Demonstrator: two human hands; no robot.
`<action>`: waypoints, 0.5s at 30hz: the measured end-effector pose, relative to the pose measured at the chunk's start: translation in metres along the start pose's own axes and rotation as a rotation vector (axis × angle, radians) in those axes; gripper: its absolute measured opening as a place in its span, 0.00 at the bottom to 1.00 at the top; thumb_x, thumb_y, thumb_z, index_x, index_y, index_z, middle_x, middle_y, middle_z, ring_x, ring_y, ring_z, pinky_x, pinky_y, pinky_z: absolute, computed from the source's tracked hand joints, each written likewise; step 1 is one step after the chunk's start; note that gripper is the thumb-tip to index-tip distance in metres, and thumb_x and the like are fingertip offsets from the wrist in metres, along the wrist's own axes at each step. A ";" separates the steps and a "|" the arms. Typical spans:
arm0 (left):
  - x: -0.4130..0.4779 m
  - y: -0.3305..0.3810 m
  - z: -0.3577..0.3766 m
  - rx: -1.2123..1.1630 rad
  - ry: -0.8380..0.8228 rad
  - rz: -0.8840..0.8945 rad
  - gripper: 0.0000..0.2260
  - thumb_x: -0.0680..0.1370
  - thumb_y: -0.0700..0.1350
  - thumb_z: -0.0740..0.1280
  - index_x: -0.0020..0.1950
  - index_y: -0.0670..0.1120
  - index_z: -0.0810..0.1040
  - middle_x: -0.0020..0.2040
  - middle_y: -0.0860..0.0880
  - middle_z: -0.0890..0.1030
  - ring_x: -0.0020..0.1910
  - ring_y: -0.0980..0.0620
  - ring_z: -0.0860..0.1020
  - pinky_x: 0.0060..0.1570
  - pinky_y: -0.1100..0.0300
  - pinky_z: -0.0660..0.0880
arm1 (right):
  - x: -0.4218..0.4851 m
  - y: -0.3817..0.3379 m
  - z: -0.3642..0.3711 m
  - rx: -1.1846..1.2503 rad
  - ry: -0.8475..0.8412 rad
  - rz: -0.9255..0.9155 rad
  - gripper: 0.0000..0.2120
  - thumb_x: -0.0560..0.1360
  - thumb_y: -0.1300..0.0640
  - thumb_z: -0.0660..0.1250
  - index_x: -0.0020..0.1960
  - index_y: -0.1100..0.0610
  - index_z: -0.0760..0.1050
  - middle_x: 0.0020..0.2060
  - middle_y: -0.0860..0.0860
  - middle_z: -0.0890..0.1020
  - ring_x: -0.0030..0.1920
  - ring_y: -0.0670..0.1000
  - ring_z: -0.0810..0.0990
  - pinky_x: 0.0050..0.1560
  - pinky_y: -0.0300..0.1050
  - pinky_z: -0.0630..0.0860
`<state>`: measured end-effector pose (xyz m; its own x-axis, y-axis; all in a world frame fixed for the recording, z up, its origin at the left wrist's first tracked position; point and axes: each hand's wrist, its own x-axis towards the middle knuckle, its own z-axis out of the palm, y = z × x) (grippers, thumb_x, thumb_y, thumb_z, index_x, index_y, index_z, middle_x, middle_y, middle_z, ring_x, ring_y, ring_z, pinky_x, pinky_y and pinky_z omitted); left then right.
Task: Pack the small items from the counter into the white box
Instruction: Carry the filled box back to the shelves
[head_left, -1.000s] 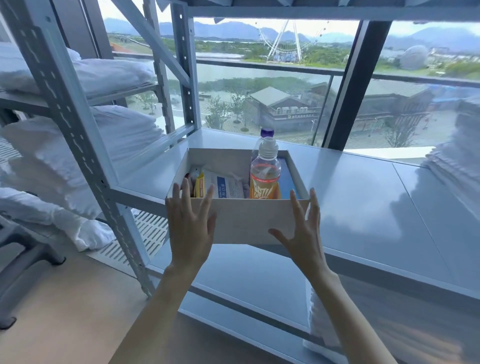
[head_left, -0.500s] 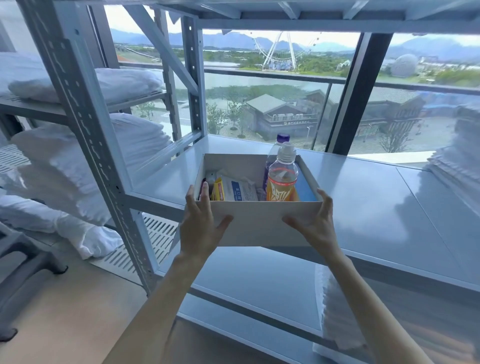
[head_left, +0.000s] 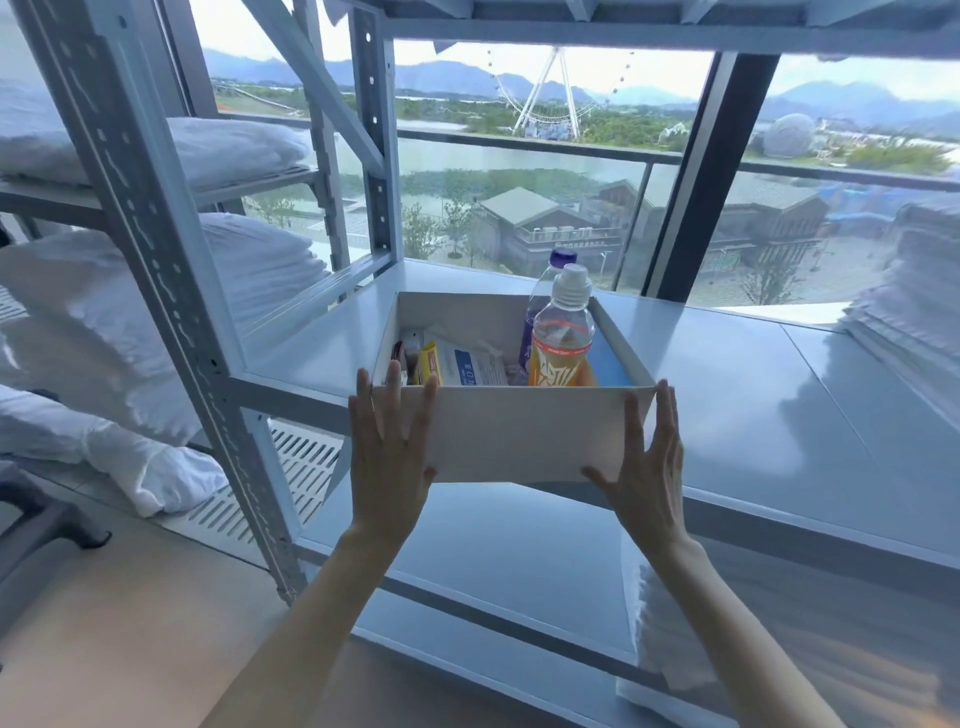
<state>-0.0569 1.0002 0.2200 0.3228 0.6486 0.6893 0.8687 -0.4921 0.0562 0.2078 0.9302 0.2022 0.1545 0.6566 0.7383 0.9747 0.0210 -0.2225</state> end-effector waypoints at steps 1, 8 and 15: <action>0.000 0.000 -0.001 -0.009 -0.008 0.005 0.58 0.58 0.51 0.81 0.77 0.49 0.45 0.75 0.38 0.52 0.73 0.31 0.48 0.69 0.37 0.54 | 0.002 -0.002 -0.001 0.048 -0.001 0.000 0.59 0.57 0.56 0.81 0.74 0.52 0.44 0.73 0.58 0.47 0.73 0.64 0.54 0.61 0.62 0.69; 0.017 -0.003 -0.016 -0.245 -0.067 -0.090 0.41 0.65 0.51 0.77 0.72 0.50 0.59 0.75 0.39 0.53 0.73 0.37 0.54 0.45 0.39 0.77 | 0.031 -0.013 -0.016 0.246 -0.022 0.078 0.47 0.59 0.54 0.80 0.70 0.51 0.56 0.71 0.54 0.54 0.65 0.55 0.64 0.48 0.57 0.77; 0.049 -0.021 -0.029 -0.340 -0.180 -0.125 0.32 0.68 0.60 0.71 0.68 0.50 0.72 0.76 0.36 0.49 0.72 0.38 0.60 0.60 0.44 0.70 | 0.068 0.001 -0.037 0.349 -0.294 0.186 0.42 0.59 0.48 0.78 0.68 0.57 0.67 0.68 0.60 0.68 0.66 0.58 0.71 0.60 0.50 0.69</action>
<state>-0.0703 1.0255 0.2735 0.3089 0.7921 0.5265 0.7417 -0.5471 0.3880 0.2251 0.9466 0.2755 0.2199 0.8570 0.4660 0.8150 0.1011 -0.5706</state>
